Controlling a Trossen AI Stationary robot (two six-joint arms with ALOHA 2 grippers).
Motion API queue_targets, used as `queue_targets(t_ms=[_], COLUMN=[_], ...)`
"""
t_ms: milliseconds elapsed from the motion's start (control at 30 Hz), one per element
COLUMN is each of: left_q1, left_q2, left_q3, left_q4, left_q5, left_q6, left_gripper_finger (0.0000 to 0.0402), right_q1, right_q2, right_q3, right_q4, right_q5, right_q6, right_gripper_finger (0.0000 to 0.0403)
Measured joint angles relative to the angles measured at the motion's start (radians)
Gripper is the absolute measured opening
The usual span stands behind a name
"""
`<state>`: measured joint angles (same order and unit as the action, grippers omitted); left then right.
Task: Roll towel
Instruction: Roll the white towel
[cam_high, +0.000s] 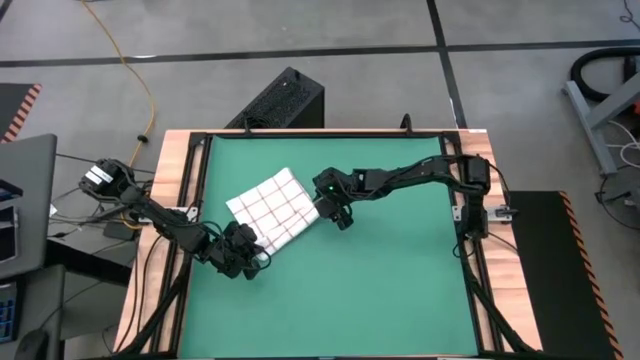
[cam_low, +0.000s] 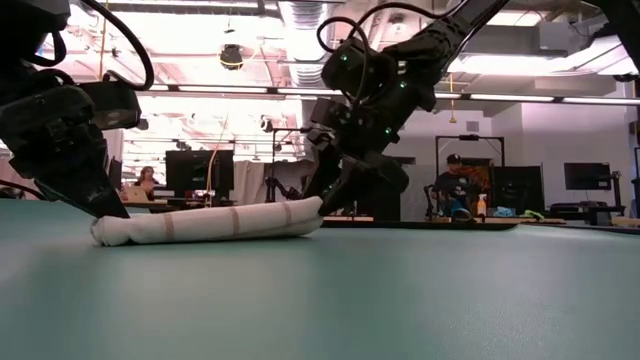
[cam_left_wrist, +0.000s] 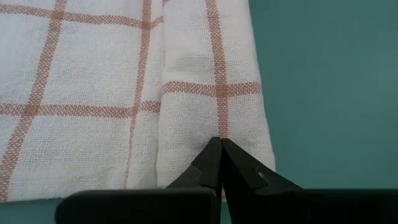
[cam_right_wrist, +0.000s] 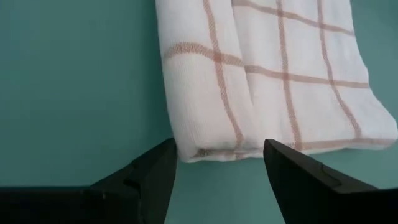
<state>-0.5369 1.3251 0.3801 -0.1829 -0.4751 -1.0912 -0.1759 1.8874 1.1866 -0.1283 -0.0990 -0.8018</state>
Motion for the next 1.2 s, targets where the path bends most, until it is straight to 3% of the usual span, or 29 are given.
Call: queue_targets(t_ms=[600,767,1200], left_q1=[0.000,0.000,0.000], left_q2=[0.000,0.000,0.000], left_q3=[0.000,0.000,0.000], left_q4=[0.003,0.003,0.003], left_q5=[0.000,0.000,-0.001], left_q6=[0.026,0.026,0.033], left_gripper_finger=[0.0000,0.0000,0.0000], right_q1=[0.020,0.032,0.034], right_q2=[-0.001,-0.002,0.031], right_q3=[0.001,0.001,0.003], right_q4=[-0.003,-0.009,0.084], right_q5=[-0.013,-0.083,-0.142], right_q6=[-0.151,-0.181,-0.228], right_gripper_finger=[0.0263,0.0263,0.0263])
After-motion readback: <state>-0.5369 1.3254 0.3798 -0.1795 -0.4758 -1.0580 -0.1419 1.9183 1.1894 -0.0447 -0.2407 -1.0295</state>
